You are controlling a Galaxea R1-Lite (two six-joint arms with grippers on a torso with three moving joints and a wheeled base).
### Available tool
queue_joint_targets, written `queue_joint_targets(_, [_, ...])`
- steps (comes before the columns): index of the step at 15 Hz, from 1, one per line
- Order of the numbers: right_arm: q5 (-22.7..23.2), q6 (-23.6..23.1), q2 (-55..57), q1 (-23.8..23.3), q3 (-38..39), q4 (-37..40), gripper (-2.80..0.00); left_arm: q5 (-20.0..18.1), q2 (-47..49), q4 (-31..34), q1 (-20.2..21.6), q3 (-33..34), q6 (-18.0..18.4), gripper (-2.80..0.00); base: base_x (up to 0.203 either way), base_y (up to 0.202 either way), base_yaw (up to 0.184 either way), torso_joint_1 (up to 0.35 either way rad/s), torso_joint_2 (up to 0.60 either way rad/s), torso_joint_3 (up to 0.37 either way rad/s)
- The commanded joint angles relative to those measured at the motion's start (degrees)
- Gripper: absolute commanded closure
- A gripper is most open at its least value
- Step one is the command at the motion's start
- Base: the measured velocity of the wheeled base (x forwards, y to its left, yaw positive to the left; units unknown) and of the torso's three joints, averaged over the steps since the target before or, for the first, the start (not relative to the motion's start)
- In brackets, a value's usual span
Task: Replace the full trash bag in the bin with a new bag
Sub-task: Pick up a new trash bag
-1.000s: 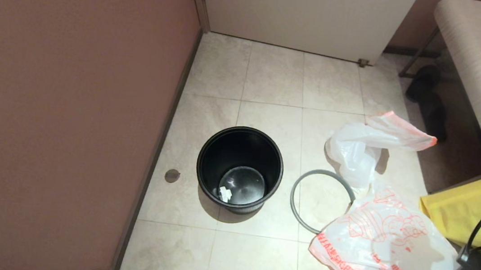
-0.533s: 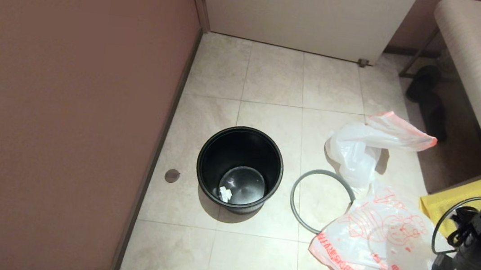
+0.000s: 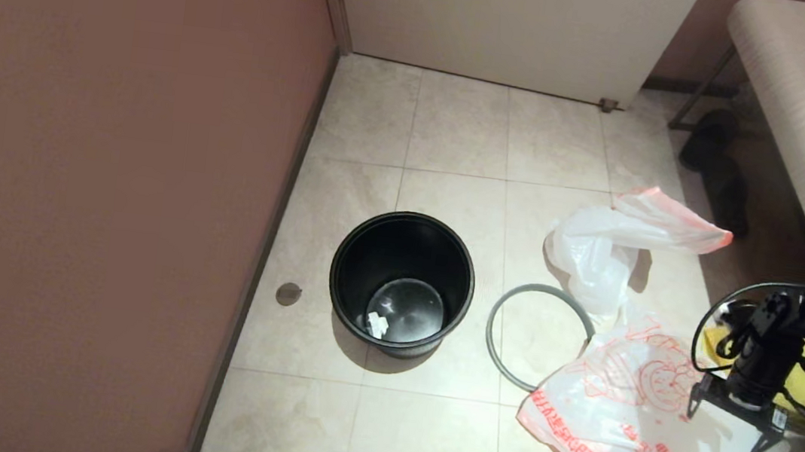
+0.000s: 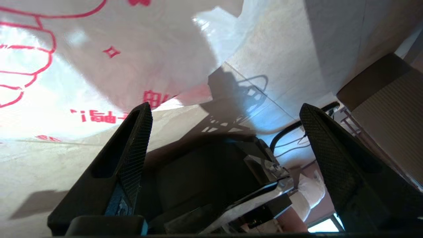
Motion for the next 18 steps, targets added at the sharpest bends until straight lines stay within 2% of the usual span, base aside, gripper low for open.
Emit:
queue_joint_targets(1, [1.83,-2.45,3.34,-4.23,-4.49,2.69,-2.8,-0.01,0.07,0.0,0.0,0.03,0.01,0.0,0.0,0.0,0.0,0.0,0.0,0.0])
queue_joint_targets(3, [5.94,-7.79,3.99,-10.64,-4.27,3.86,-2.8,-0.04,0.07,0.0,0.0,0.03,0.01,0.0,0.0,0.0,0.0,0.0,0.0,0.0])
queue_joint_targets(5, [7.53,-16.69,6.03,-16.54,-4.17,5.36,-2.8,0.04,0.07,0.0,0.0,0.03,0.01,0.0,0.0,0.0,0.0,0.0,0.0,0.0])
queue_joint_targets(7, [10.09,-23.52,6.72,-19.53,-3.84,10.88,-2.8,-0.04,0.07,0.0,0.0,0.03,0.01,0.0,0.0,0.0,0.0,0.0,0.0,0.0])
queue_joint_targets(9, [14.91,-30.95,8.28,-21.65,-3.72,12.07,-2.8,0.01,0.07,0.0,0.0,0.03,0.01,0.0,0.0,0.0,0.0,0.0,0.0,0.0])
queue_joint_targets(11, [16.58,-36.32,11.13,-22.12,-3.84,11.47,-2.8,-0.05,0.07,0.0,0.0,0.03,0.02,0.0,0.0,0.0,0.0,0.0,0.0,0.0])
queue_joint_targets(14, [25.03,-44.34,11.81,-22.43,-3.64,7.9,-2.8,-0.05,0.07,0.0,0.0,0.03,0.01,0.0,0.0,0.0,0.0,0.0,0.0,0.0])
queue_joint_targets(16, [25.1,-48.81,13.64,-22.24,-3.72,6.42,-2.8,-0.05,0.07,0.0,0.0,0.03,0.01,0.0,0.0,0.0,0.0,0.0,0.0,0.0])
queue_joint_targets(18, [25.02,-49.14,14.39,-20.43,-3.48,0.44,-2.8,0.02,0.07,0.0,0.0,0.02,0.01,0.0,0.0,0.0,0.0,0.0,0.0,0.0])
